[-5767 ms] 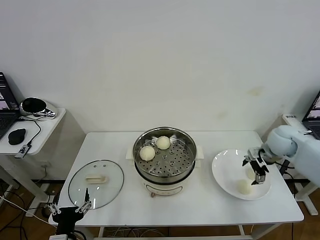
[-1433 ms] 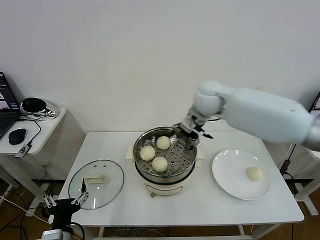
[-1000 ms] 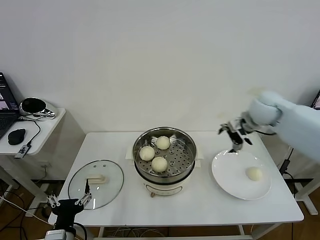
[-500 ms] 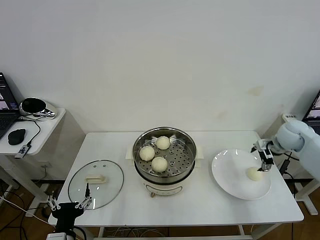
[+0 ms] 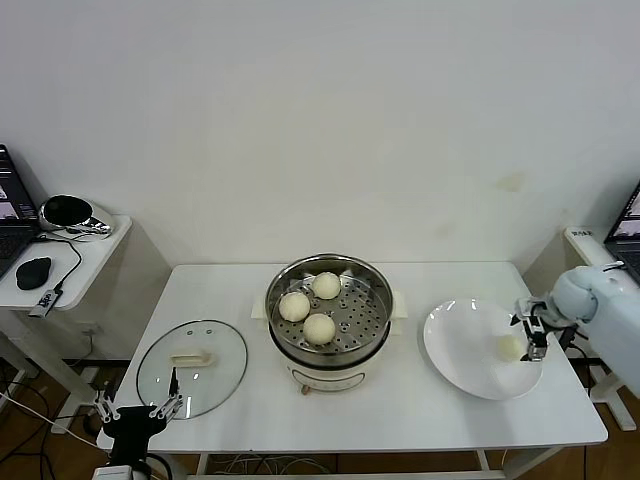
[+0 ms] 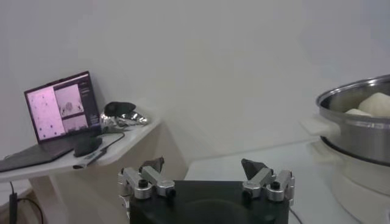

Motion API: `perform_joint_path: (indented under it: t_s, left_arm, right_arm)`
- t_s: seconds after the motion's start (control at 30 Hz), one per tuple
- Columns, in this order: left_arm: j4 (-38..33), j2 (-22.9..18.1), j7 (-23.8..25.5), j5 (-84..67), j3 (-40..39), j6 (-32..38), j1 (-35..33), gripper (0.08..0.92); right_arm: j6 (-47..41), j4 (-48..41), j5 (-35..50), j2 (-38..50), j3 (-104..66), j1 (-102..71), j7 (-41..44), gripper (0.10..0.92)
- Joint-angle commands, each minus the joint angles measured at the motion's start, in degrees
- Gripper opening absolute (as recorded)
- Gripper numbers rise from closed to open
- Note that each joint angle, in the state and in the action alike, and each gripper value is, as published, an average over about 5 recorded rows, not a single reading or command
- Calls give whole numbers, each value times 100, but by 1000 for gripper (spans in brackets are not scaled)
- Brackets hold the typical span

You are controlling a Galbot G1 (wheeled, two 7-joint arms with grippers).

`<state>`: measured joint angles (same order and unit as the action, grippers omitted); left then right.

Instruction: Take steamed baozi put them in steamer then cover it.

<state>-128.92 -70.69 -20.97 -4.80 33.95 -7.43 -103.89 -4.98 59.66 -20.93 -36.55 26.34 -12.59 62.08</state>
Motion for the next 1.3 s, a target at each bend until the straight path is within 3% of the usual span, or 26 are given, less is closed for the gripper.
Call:
perform_joint_path:
  t_s: [0.03, 0.43, 0.83, 1.03, 1.3]
  left_arm:
    - [35, -1, 0, 1, -16, 1, 31, 823]
    - [56, -15, 0, 13, -40, 11, 52, 823]
    - [-9, -49, -2, 46, -46, 15, 18, 823]
    - [-39, -31, -2, 53, -47, 11, 12, 823]
    - [-43, -2, 0, 53, -110, -1, 67, 823]
  right_arm:
    - [60, -558, -178, -363, -222, -185, -72, 810]
    - [15, -644, -222, -449, -212, -99, -113, 731]
    - [-50, -426, -133, -323, -112, 27, -9, 587]
    - [-404, 452, 572, 178, 515, 679, 93, 536]
    - [-1252, 2125, 2078, 783, 2247, 2837, 89, 543]
